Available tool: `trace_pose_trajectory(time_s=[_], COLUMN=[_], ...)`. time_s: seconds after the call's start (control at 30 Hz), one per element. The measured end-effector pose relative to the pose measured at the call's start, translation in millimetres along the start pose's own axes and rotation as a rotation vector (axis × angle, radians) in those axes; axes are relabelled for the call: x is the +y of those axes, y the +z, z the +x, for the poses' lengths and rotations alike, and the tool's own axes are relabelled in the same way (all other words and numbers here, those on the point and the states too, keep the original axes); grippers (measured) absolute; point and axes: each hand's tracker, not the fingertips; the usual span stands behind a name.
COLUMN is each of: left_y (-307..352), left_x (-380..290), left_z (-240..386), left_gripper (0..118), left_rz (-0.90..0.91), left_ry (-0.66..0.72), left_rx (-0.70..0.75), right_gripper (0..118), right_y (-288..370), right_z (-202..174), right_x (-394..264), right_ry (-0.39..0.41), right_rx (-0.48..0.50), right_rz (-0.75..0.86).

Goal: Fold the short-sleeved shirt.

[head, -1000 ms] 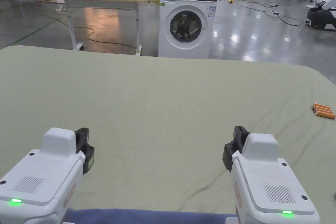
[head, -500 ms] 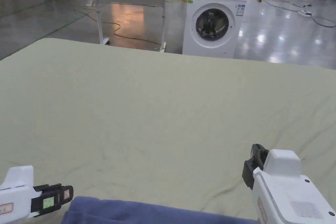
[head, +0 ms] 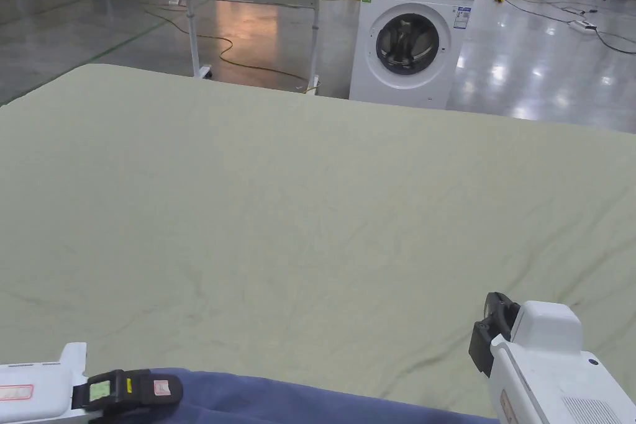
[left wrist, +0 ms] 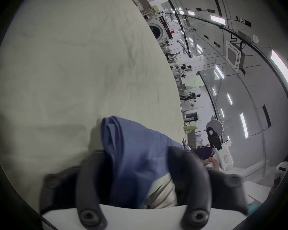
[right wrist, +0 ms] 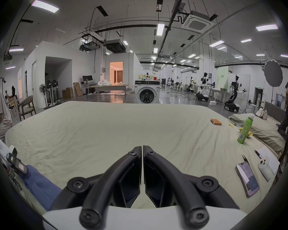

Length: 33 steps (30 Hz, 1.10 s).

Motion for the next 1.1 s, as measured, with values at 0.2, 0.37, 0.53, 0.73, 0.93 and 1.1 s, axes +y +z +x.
trace_pose_trajectory(time_s=[0.2,0.37,0.53,0.73,0.93,1.1], left_y=[-4,8,32,86,92,74], left_x=[-5,-3,15,37,26,5], left_z=[11,34,61,83,108,140], left_gripper=[13,10,10,10,10,10], left_rz=[0.0,0.011,0.051,0.122,0.103,0.058], left_ry=[-0.043,-0.133,-0.209,-0.276,-0.322,-0.358], left_rx=[0.096,0.152,0.208,0.417,0.569,0.464], right_gripper=[1,1,1,1,1,1], right_y=[0,-1,-3,-6,-12,-12], right_z=[3,7,10,9,3,-2], right_x=[-2,0,2,3,0,-1], right_ry=[-0.001,0.005,-0.001,0.005,0.0,0.001], right_rx=[0.002,0.003,0.003,0.013,0.037,0.057], right_rz=[-0.01,-0.011,-0.01,-0.007,-0.017,-0.024])
